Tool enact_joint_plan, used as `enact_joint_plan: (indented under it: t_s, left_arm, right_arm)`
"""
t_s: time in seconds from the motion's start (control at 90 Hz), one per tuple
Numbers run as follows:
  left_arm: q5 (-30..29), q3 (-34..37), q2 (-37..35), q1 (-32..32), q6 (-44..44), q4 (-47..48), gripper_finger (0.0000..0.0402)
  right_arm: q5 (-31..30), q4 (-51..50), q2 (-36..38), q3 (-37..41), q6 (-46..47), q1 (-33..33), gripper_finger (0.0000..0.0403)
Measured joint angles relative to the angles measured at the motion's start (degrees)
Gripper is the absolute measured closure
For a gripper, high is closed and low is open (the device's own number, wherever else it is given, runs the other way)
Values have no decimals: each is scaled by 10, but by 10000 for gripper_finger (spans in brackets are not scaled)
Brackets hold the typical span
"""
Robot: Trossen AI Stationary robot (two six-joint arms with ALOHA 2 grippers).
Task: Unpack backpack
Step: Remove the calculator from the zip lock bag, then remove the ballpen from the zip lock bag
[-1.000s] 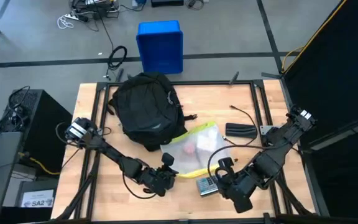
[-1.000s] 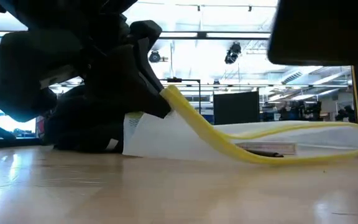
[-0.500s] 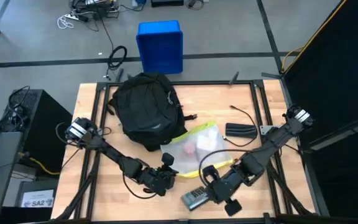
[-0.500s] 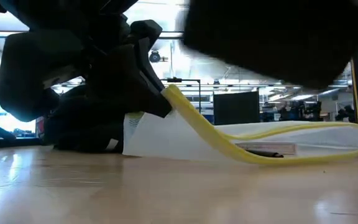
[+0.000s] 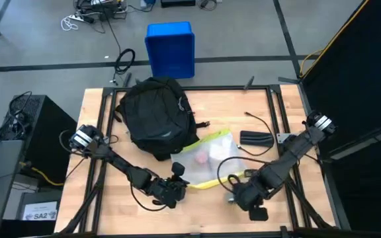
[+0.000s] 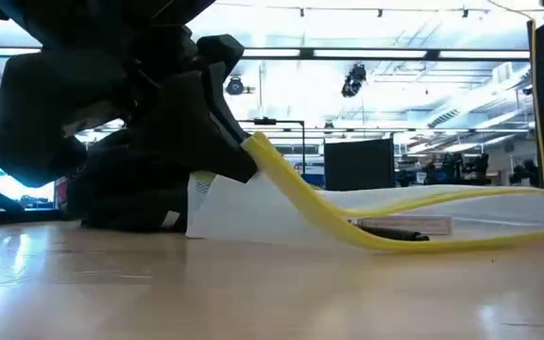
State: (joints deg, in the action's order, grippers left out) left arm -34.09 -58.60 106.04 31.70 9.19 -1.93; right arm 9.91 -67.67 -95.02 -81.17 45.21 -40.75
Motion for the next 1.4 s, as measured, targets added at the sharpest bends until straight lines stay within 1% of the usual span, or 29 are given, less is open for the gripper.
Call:
enact_joint_plan:
  t_s: [0.078, 0.2, 0.367, 0.5, 0.622, 0.711, 0.822, 1.089, 1.167, 1.256, 1.344, 1.4]
  left_arm:
    - [0, 0, 0, 0, -5, 1, 402]
    - [2, 0, 0, 0, -5, 1, 402]
    - [2, 0, 0, 0, -5, 2, 402]
    - [2, 0, 0, 0, -6, 2, 402]
    - [2, 0, 0, 0, -6, 2, 402]
    - [1, 0, 0, 0, -6, 2, 402]
    - [1, 0, 0, 0, -6, 2, 402]
    - [1, 0, 0, 0, -6, 2, 402]
    - [1, 0, 0, 0, -6, 2, 402]
    - [1, 0, 0, 0, -6, 1, 402]
    - [1, 0, 0, 0, -6, 1, 402]
    - [1, 0, 0, 0, -6, 0, 402]
  right_arm:
    - [-4, -31, 0, 0, 44, -14, 402]
    - [-6, -24, -1, 0, 87, -30, 402]
    - [20, -33, -4, 11, 143, -40, 403]
    - [64, -21, -4, 64, 168, -41, 403]
    - [117, 54, -5, 136, 170, -41, 403]
    - [127, 85, -5, 167, 173, -40, 400]
    - [124, 104, -5, 183, 183, -39, 373]
    - [112, 122, 0, 183, 178, -39, 260]
    - [90, 127, 10, 183, 172, -39, 241]
    - [34, 164, 26, 183, 147, -39, 232]
    - [-34, 212, 45, 183, 120, -31, 232]
    - [-92, 246, 55, 183, 103, -25, 235]
